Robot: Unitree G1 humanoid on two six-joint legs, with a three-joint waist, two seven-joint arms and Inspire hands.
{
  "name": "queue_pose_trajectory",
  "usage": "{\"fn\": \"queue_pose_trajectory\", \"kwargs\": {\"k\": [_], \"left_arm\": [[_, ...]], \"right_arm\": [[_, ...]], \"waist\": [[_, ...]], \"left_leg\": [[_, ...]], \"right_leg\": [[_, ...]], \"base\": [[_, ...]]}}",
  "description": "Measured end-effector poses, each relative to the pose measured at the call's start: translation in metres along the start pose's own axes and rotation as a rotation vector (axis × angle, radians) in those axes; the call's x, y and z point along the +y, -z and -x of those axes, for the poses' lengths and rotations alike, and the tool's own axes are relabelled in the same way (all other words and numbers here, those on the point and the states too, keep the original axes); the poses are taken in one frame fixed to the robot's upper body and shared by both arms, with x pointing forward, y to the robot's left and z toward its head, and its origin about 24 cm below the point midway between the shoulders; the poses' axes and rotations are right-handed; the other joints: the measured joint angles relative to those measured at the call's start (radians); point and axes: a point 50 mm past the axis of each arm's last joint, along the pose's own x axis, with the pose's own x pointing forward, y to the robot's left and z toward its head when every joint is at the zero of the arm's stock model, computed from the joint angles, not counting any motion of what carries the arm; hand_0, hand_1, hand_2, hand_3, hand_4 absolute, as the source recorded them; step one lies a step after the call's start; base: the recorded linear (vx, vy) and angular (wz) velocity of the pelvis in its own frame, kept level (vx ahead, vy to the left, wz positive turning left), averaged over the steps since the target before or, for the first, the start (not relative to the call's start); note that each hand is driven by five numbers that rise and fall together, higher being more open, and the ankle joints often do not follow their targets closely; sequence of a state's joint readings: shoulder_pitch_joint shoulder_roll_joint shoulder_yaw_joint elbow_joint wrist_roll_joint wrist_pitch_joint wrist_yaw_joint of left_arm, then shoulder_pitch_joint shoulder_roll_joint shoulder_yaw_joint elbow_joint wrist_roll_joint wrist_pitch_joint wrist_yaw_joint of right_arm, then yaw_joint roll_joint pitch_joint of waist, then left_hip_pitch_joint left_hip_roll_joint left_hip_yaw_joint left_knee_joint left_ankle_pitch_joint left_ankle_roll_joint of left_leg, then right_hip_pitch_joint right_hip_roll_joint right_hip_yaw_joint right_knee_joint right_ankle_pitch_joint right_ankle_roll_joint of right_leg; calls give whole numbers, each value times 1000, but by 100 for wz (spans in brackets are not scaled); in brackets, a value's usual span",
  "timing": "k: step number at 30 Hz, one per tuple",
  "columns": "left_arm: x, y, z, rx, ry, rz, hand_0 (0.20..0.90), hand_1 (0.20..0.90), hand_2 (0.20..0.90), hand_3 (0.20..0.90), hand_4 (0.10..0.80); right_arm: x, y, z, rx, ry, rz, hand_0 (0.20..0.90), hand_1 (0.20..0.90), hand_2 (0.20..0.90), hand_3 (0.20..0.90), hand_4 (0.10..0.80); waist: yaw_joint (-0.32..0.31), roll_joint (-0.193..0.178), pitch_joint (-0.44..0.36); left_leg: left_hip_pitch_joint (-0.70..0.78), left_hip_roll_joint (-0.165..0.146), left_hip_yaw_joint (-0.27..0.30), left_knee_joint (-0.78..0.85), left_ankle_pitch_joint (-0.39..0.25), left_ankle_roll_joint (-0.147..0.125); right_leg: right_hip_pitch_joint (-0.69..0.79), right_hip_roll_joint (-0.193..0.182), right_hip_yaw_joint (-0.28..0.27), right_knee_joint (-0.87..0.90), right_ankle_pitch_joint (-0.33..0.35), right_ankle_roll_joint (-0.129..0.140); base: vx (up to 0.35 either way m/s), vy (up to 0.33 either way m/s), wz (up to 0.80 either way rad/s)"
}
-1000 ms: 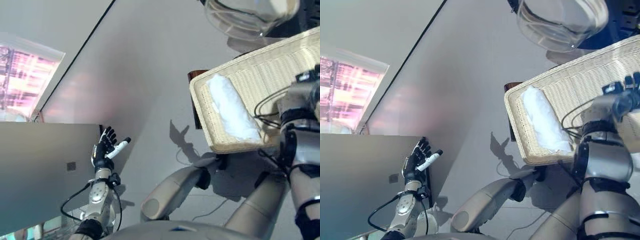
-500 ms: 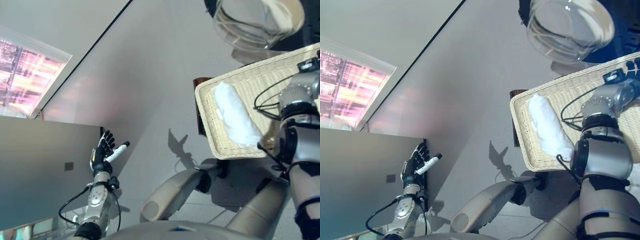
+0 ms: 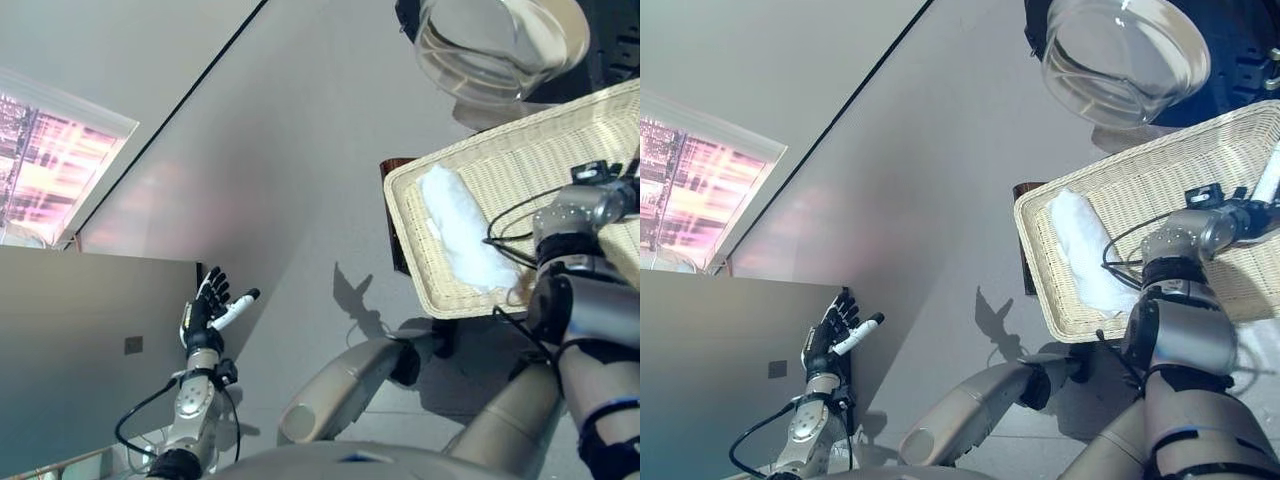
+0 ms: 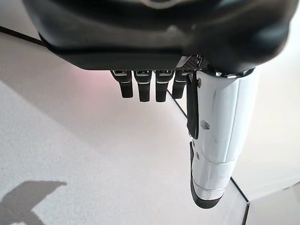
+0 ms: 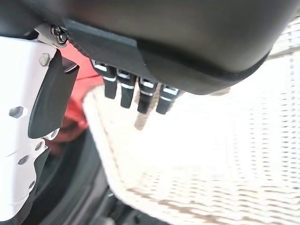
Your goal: Pick up the clothes and place them into the washing machine
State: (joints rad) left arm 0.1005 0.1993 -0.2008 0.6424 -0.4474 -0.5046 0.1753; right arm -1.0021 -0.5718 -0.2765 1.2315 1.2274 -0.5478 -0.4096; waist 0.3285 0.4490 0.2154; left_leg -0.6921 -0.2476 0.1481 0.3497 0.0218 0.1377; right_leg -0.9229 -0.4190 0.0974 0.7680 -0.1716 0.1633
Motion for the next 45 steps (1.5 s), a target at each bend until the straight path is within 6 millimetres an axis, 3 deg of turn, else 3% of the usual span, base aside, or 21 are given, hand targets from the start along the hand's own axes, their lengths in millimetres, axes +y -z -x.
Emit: {"fn": "queue_pose_trajectory", "kwargs": {"k": [3, 18, 29, 41, 42, 43, 44, 45], "left_arm": [[-1, -1, 0, -3, 5, 1, 900, 900, 900, 900, 800], [0, 3, 3, 11, 4, -2, 900, 900, 900, 900, 800], [-1, 8, 7, 31, 18, -4, 900, 900, 900, 900, 800], [4, 17, 15, 70, 13, -12, 900, 900, 900, 900, 800], [4, 18, 15, 70, 13, -12, 900, 900, 900, 900, 800], [4, 18, 16, 73, 12, -13, 900, 900, 900, 900, 800], [4, 18, 16, 73, 12, -13, 900, 900, 900, 900, 800], [4, 18, 16, 73, 12, -13, 900, 900, 900, 900, 800]], "right_arm": [[-9, 4, 1, 6, 15, 16, 900, 900, 900, 900, 800], [-8, 1, 0, -21, -7, 8, 900, 900, 900, 900, 800], [-13, 6, 5, -18, 4, -20, 900, 900, 900, 900, 800], [-11, -2, 2, -53, 16, 12, 900, 900, 900, 900, 800], [-10, -3, 2, -56, 15, 11, 790, 790, 790, 790, 722], [-10, -2, 2, -56, 15, 10, 595, 595, 595, 595, 582], [-10, -2, 2, -55, 16, 10, 543, 543, 543, 543, 545], [-9, -2, 2, -55, 17, 9, 535, 535, 535, 535, 539]], "waist": [[2, 1, -1], [12, 8, -7], [-10, 10, -11], [-4, 5, -43], [-4, 5, -44], [-4, 5, -44], [-4, 5, -44], [-4, 5, -44]], "left_leg": [[-1, -2, 2, 5, -4, 4], [-38, -9, 27, 39, -22, 6], [-50, -7, 77, 69, -52, 14], [-50, 8, 109, 42, -52, 12], [-49, 9, 109, 40, -52, 12], [-48, 9, 109, 37, -52, 12], [-46, 9, 109, 32, -51, 12], [-45, 9, 109, 32, -51, 12]], "right_leg": [[-3, -2, 3, 5, -4, 2], [-52, 0, 48, 33, -9, 6], [-82, 19, 109, 40, -3, 24], [-101, 41, 129, 14, 8, 28], [-101, 43, 129, 14, 7, 27], [-102, 45, 130, 14, 7, 27], [-102, 46, 130, 12, 7, 27], [-102, 46, 130, 13, 6, 26]], "base": [[0, 0, 0], [6, -1, -2], [11, 2, -11], [13, -17, -8], [37, -17, -4], [39, -12, -4], [32, -8, -3], [0, 0, 0]]}}
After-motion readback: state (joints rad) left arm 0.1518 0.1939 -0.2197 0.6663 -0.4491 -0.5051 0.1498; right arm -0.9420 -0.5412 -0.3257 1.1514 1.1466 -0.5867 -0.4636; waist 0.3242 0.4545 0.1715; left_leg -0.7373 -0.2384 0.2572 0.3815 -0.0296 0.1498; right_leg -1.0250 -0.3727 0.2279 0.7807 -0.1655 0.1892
